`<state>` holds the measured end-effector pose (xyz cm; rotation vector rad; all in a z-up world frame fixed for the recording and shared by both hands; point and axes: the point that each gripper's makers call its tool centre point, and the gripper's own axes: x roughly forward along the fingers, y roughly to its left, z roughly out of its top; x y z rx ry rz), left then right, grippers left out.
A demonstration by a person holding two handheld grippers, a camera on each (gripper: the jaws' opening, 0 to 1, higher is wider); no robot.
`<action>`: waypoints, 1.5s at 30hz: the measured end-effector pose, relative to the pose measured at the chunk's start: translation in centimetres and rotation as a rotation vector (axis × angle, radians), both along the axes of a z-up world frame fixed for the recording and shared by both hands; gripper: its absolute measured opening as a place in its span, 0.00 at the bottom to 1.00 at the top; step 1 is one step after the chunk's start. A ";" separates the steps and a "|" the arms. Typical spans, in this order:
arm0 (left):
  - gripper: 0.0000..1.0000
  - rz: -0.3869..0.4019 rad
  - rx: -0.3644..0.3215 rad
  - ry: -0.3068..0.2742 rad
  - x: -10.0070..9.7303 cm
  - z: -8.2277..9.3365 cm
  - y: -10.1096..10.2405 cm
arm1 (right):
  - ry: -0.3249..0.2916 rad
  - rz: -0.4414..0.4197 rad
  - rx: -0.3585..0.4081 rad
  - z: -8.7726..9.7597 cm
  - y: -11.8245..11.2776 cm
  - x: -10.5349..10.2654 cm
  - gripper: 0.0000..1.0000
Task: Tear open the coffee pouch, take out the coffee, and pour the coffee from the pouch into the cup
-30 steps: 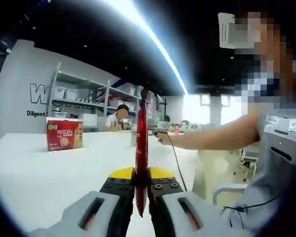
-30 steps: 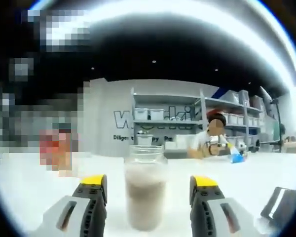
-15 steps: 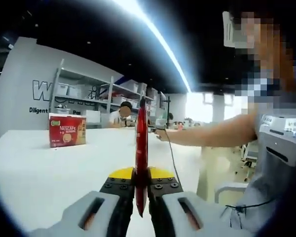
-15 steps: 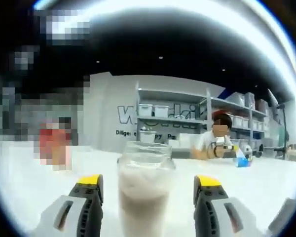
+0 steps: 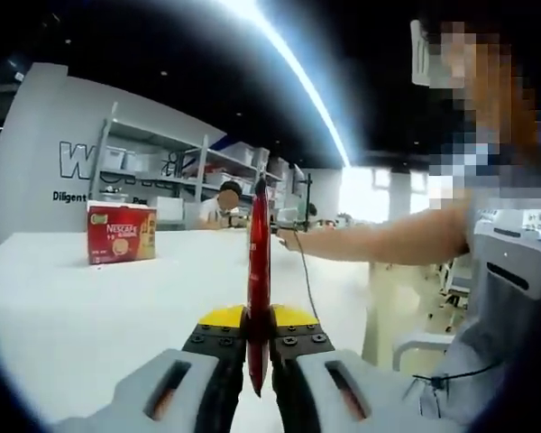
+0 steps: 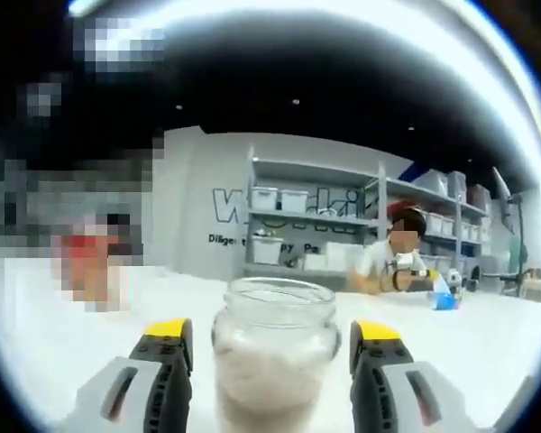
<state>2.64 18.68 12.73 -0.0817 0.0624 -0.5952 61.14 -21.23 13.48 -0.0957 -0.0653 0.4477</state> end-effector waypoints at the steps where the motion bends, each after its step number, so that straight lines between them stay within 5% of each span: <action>1: 0.12 -0.002 0.000 0.002 0.0 -0.1 0.0 | 0.002 -0.004 -0.001 0.0 -0.1 0.1 0.70; 15: 0.12 -0.002 0.002 0.006 0.3 -0.3 0.1 | 0.004 -0.003 0.011 0.0 0.0 -0.1 0.68; 21: 0.12 -0.007 0.002 0.007 0.3 -0.4 0.0 | 0.031 -0.008 0.003 -1.1 0.1 -0.4 0.57; 31: 0.12 0.005 0.001 0.005 -0.1 -0.3 0.3 | 0.047 -0.011 0.049 -1.2 0.1 -1.2 0.54; 45: 0.12 -0.015 -0.024 -0.005 -0.5 0.0 -0.3 | 0.002 0.108 0.069 -1.0 1.0 -7.3 0.53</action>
